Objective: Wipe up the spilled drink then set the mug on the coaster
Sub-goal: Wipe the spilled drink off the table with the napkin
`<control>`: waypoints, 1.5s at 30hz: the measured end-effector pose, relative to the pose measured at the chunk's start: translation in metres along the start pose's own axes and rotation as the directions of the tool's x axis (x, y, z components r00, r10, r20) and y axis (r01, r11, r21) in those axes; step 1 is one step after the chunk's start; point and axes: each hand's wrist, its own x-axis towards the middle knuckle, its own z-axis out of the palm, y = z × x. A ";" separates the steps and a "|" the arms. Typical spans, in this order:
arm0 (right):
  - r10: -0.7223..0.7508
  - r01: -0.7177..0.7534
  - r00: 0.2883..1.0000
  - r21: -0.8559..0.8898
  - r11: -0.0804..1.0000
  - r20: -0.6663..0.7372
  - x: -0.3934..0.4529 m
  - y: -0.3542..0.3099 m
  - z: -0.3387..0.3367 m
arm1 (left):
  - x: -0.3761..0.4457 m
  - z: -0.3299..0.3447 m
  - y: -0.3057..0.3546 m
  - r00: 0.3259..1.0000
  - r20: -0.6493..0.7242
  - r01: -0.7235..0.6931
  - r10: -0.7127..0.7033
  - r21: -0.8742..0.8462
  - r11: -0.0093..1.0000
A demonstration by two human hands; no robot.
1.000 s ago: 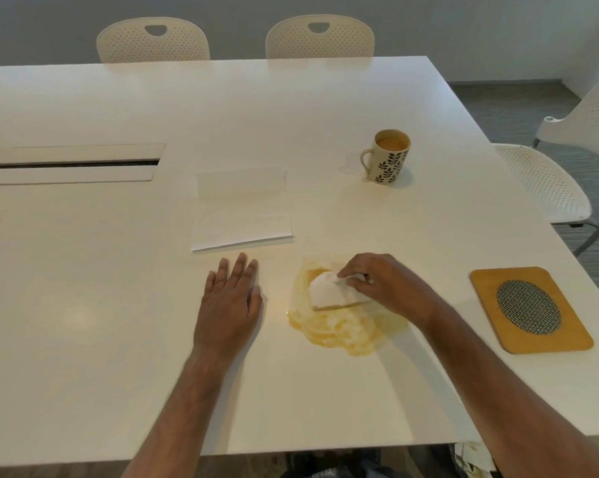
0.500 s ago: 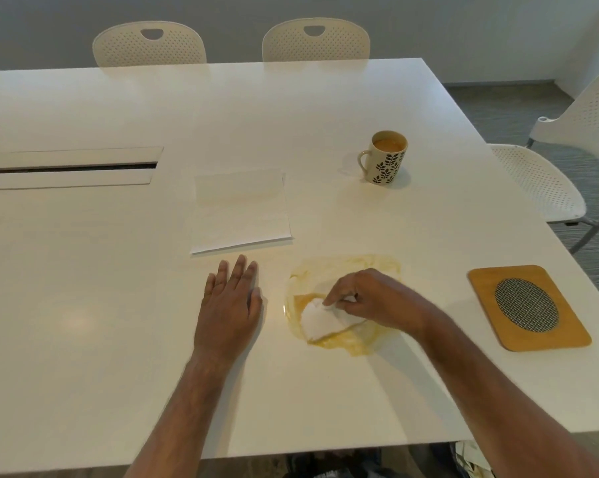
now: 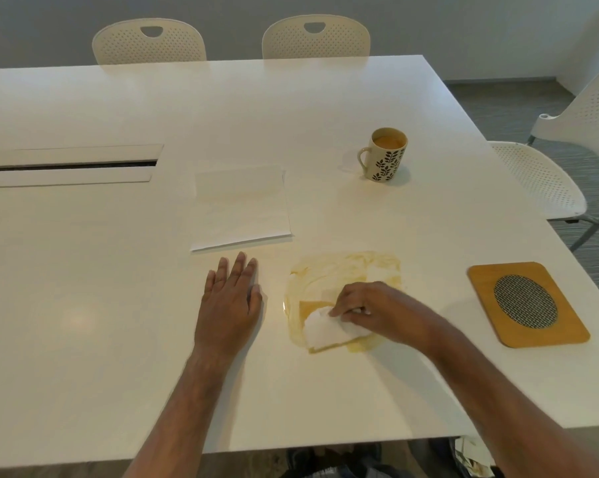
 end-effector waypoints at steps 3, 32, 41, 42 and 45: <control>0.068 -0.071 0.985 -0.011 0.997 -0.160 -0.004 0.017 -0.026 | 0.000 0.001 0.000 1.000 0.001 0.010 -0.010 -0.006 1.000; 0.063 -0.063 0.994 -0.004 0.998 0.087 -0.007 -0.011 -0.008 | 0.001 0.002 -0.001 1.000 0.005 0.007 -0.007 -0.008 1.000; 0.054 -0.046 0.900 0.029 0.999 -0.433 -0.026 0.017 -0.060 | 0.000 0.001 -0.001 1.000 0.015 0.007 -0.007 -0.012 1.000; 0.032 -0.070 0.872 -0.060 0.996 -0.488 -0.025 0.022 -0.060 | 0.001 0.001 -0.001 1.000 0.015 0.006 -0.006 -0.011 1.000; 0.039 -0.180 0.865 -0.237 0.955 -0.501 -0.020 0.031 -0.052 | 0.000 0.000 0.000 1.000 0.017 0.001 -0.001 -0.010 1.000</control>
